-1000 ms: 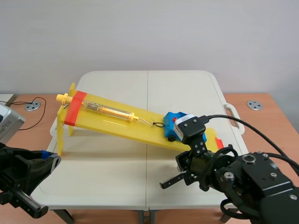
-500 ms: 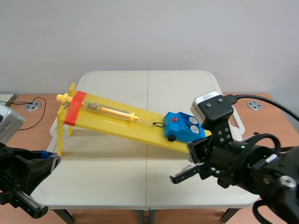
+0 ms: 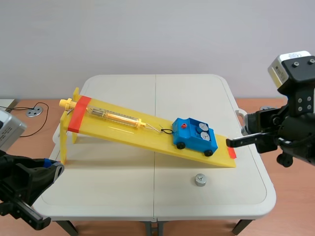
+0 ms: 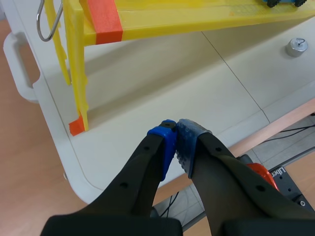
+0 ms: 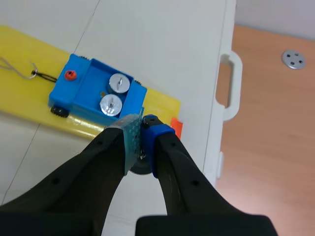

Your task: Place the four metal weights on the blue cart on the ramp.

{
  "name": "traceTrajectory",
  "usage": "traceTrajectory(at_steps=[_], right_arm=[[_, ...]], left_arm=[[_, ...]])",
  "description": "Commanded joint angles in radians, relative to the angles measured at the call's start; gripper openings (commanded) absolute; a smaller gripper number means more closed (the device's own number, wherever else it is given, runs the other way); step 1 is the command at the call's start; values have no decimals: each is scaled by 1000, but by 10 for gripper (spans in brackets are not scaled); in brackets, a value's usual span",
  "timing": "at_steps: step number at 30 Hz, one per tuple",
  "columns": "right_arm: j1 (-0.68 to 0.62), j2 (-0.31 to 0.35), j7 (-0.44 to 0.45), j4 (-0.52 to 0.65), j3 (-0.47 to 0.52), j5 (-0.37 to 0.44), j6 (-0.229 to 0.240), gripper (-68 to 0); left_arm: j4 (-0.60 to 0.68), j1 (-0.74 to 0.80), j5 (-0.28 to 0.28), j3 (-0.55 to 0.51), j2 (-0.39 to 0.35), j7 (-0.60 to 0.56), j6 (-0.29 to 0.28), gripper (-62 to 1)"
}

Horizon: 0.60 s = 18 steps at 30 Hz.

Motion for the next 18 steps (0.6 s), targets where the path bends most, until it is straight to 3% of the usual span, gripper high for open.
traceTrajectory(at_steps=[1,9,18], right_arm=[[131,40,147,34,-8,63,-19,-669],[317,-17,161,-166,-11,62,-16,-668],[480,-62,183,-334,-62,5,-16,-668]], left_arm=[[46,-6,-51,-14,5,-103,-24,-578],[46,-6,-51,-14,5,-103,-24,-578],[46,-6,-51,-14,5,-103,-24,-578]])
